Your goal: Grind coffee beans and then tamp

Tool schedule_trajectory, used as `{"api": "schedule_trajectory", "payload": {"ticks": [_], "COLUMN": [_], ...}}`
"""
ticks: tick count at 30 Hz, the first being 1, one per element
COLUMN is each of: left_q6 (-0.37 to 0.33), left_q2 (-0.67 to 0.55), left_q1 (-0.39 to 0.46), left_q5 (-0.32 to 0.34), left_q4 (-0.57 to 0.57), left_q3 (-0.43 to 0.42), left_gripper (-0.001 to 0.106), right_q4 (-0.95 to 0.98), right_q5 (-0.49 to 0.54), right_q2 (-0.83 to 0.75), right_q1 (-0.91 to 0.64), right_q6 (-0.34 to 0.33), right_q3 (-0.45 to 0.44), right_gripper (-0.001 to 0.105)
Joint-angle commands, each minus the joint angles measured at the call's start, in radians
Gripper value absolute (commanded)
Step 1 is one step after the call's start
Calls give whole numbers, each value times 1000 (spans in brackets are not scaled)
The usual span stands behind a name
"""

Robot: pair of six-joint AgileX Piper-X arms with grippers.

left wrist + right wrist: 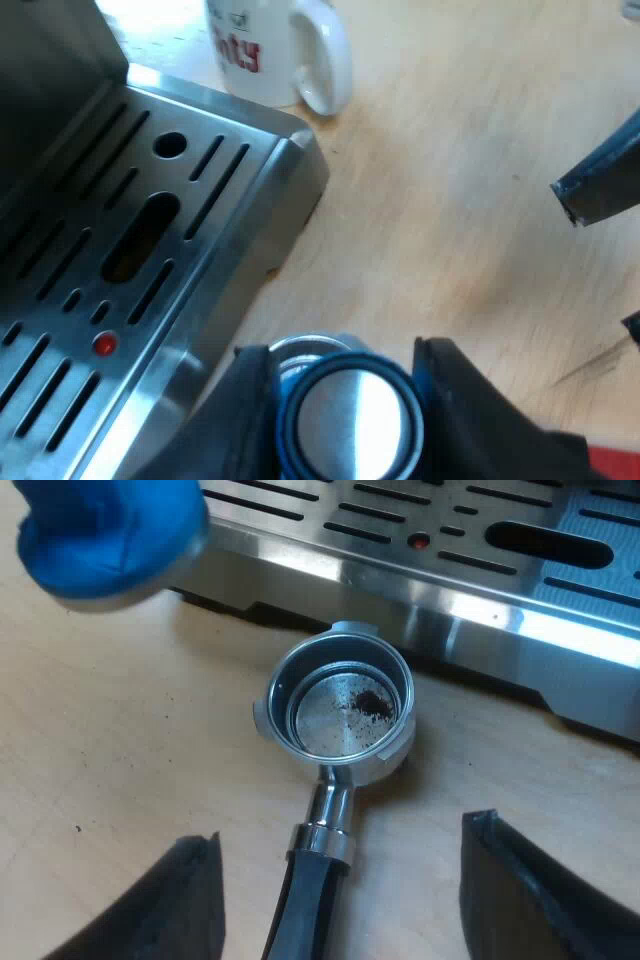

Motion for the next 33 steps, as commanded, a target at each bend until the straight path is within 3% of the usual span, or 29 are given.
{"api": "schedule_trajectory", "payload": {"ticks": [1,5,33], "left_q6": [35,55,55], "left_q2": [15,47,224], "left_q1": [-35,-65,-65], "left_q5": [-5,-44,-39], "left_q4": [-43,-48,-194], "left_q3": [-9,-9,-10], "left_gripper": [13,13,13], "right_q4": [-8,-8,-8], "right_q5": [-7,-7,-7], "right_q2": [-7,-7,-7], "right_q1": [-2,-2,-2], "right_q6": [-13,-13,-13], "right_q3": [1,1,1], "right_gripper": [54,54,54]}}
